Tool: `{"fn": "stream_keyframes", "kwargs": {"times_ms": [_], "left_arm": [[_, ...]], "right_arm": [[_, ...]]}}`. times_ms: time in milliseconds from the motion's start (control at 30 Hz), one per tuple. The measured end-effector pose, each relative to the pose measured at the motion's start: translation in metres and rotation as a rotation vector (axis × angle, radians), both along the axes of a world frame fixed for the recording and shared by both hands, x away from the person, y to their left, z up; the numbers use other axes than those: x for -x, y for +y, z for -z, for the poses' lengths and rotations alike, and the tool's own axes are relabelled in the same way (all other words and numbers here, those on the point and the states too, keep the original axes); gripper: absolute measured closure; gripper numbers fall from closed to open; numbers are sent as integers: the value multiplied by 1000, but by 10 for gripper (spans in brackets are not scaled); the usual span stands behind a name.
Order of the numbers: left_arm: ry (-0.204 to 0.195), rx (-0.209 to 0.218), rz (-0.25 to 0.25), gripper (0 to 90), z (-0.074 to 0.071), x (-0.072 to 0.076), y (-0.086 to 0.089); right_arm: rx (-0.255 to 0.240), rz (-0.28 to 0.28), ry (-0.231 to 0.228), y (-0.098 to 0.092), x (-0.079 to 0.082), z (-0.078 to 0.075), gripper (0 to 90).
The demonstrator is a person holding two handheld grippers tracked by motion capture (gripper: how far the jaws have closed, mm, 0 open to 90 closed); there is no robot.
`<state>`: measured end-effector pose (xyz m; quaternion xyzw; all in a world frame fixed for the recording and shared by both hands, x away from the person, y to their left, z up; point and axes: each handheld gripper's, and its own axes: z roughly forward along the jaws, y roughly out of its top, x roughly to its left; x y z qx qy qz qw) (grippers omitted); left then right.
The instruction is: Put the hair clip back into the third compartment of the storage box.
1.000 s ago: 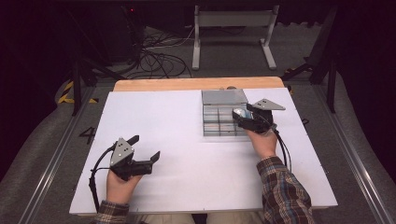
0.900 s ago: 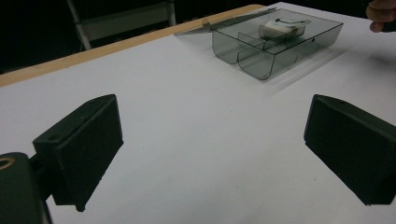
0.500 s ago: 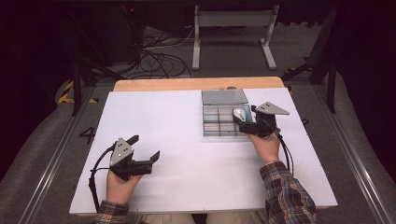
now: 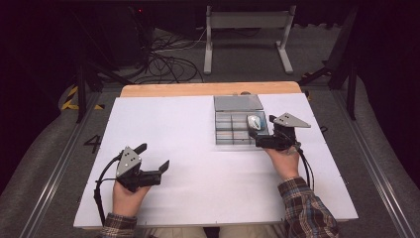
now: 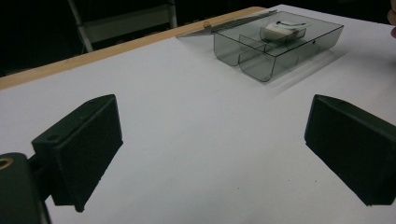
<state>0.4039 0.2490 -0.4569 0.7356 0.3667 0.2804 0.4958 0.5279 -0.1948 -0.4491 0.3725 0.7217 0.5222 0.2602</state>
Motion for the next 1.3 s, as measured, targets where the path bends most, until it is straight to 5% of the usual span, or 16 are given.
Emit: {"fn": "stream_keyframes", "kwargs": {"times_ms": [1300], "left_arm": [[-18,35,-1,28,-1,2,6]], "right_arm": [[-74,-28,-25,-34,52,10,0]]}}
